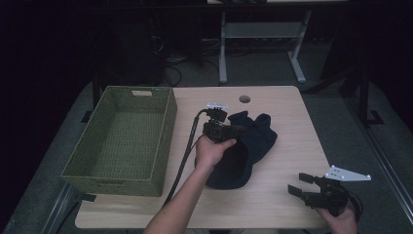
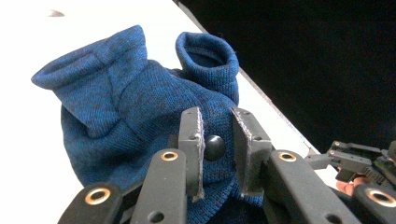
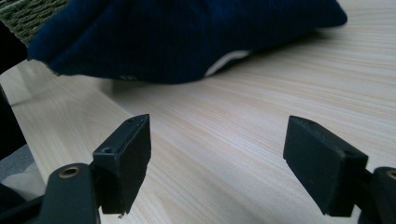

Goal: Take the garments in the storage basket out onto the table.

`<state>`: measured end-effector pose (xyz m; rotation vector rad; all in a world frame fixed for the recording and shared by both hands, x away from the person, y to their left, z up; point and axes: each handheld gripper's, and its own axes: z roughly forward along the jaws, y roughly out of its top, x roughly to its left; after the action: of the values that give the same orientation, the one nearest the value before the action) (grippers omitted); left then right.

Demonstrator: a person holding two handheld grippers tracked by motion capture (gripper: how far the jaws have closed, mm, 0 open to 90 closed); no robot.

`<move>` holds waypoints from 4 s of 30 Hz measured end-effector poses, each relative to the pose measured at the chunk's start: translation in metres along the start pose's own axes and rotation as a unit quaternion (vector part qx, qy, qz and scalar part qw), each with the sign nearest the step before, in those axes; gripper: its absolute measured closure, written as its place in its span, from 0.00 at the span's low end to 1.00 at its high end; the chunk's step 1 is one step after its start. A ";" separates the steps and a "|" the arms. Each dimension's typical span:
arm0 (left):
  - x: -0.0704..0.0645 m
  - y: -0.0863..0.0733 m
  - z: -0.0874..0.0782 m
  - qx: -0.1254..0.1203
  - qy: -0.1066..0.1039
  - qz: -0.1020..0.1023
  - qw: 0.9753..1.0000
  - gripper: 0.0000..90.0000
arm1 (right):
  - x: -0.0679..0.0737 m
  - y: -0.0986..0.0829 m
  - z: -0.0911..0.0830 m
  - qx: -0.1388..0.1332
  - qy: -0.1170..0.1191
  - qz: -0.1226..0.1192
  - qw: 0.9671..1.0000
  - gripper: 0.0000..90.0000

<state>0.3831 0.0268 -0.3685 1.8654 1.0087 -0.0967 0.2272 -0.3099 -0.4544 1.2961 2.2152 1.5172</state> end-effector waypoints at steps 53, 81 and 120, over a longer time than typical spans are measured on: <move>0.073 -0.084 -0.023 0.035 0.073 -0.066 0.995 0.86 | 0.034 0.033 0.083 0.100 0.087 0.016 0.991 0.88; 0.038 -0.159 -0.058 0.045 0.047 -0.049 0.997 0.86 | 0.010 0.039 0.103 0.212 0.074 0.009 0.974 0.91; 0.030 -0.175 -0.055 0.023 0.000 -0.053 0.998 0.87 | 0.078 0.129 0.258 0.234 0.085 0.000 0.969 0.95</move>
<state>0.2657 0.1197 -0.4789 1.8541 1.1135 -0.1838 0.3955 -0.0632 -0.4450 1.3153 2.8041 1.1808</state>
